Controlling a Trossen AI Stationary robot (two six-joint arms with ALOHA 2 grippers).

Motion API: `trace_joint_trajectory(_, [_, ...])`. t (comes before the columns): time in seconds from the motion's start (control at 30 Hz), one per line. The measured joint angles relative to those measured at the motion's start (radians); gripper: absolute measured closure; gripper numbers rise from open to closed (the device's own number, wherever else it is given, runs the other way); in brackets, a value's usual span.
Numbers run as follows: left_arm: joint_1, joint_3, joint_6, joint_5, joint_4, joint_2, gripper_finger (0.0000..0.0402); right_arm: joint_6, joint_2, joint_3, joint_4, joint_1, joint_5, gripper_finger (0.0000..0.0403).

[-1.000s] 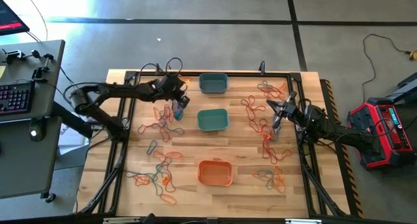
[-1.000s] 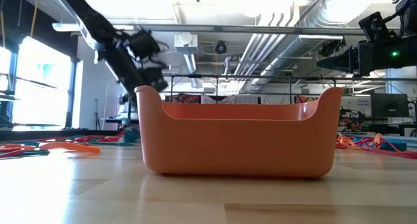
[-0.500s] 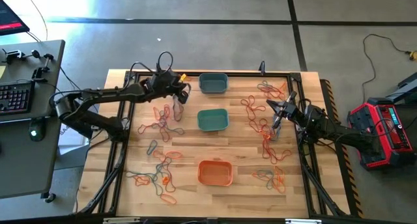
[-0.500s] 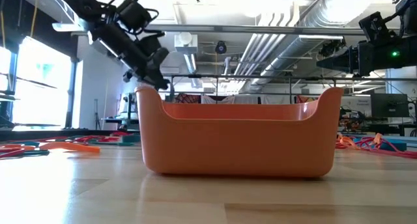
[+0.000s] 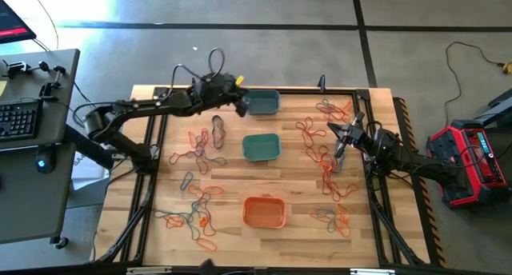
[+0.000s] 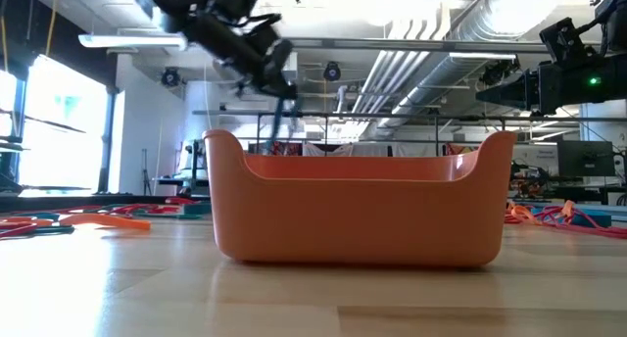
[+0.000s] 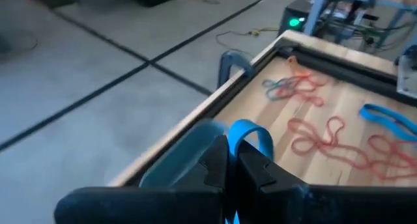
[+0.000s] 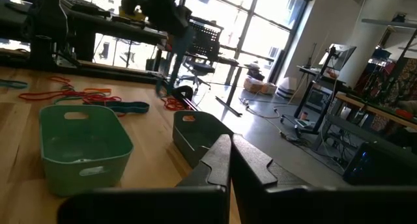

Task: Sort rubber bands into baskets
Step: Put the blue rubber band into the blue bin

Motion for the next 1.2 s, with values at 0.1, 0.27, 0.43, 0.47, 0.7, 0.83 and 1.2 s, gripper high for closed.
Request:
trace_joint_trajectory(0.1, [0.006,0.116,0.074,0.018,-0.014,0.091,0.0401,0.0,0.0,0.0,0.0,0.0,0.0,0.0403])
trace_joint_trajectory(0.27, [0.032,0.29,0.175,0.026,-0.059,0.238,0.0401,0.0,0.0,0.0,0.0,0.0,0.0,0.0403])
trace_joint_trajectory(0.43, [0.072,0.378,0.211,0.073,-0.082,0.352,0.0401,0.0,0.0,0.0,0.0,0.0,0.0,0.0403])
trace_joint_trajectory(0.47, [0.082,0.382,0.211,0.092,-0.082,0.369,0.0401,0.0,0.0,0.0,0.0,0.0,0.0,0.0403])
trace_joint_trajectory(0.7, [0.133,0.388,0.213,0.178,-0.066,0.466,0.0401,0.0,0.0,0.0,0.0,0.0,0.0,0.0403])
trace_joint_trajectory(0.83, [0.143,0.388,0.221,0.216,-0.072,0.499,0.0401,0.0,0.0,0.0,0.0,0.0,0.0,0.0403])
trace_joint_trajectory(1.2, [0.142,0.388,0.292,0.227,-0.137,0.508,0.0401,0.0,0.0,0.0,0.0,0.0,0.0,0.0403])
